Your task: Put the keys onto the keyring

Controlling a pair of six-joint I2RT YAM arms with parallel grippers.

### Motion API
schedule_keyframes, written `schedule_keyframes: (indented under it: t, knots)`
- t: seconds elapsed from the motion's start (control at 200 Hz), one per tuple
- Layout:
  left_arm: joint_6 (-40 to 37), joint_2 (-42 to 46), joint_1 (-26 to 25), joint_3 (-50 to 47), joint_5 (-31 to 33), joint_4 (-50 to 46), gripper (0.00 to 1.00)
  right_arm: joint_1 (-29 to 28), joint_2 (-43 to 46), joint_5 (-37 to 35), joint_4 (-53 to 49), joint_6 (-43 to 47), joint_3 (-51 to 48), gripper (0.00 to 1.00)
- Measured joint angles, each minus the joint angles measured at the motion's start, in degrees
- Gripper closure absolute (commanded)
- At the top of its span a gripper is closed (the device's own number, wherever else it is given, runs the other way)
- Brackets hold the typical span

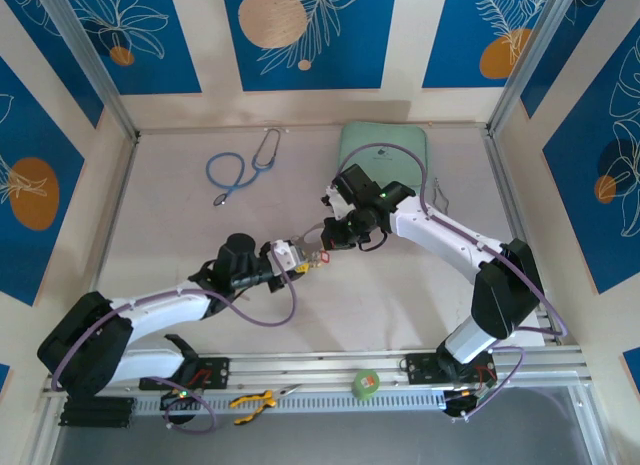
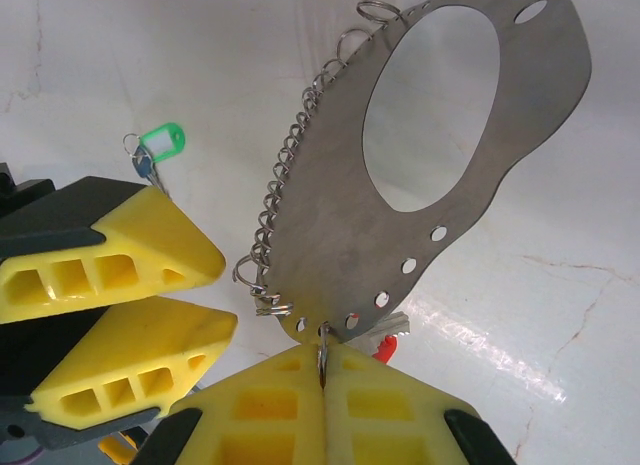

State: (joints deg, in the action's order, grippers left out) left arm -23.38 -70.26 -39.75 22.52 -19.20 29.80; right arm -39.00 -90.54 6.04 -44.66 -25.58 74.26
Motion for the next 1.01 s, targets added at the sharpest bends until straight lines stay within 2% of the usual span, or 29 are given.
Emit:
schedule_keyframes:
  t: [0.45, 1.005]
  knots:
    - [-4.22, -1.25, 0.0, -0.94, 1.6, 1.31, 0.77, 0.0, 0.0, 0.02, 0.31, 0.0, -0.02, 1.0]
    - [-4.17, -3.02, 0.0, 0.7, 2.14, 1.03, 0.78, -0.15, 0.0, 0.04, 0.31, 0.0, -0.02, 1.0]
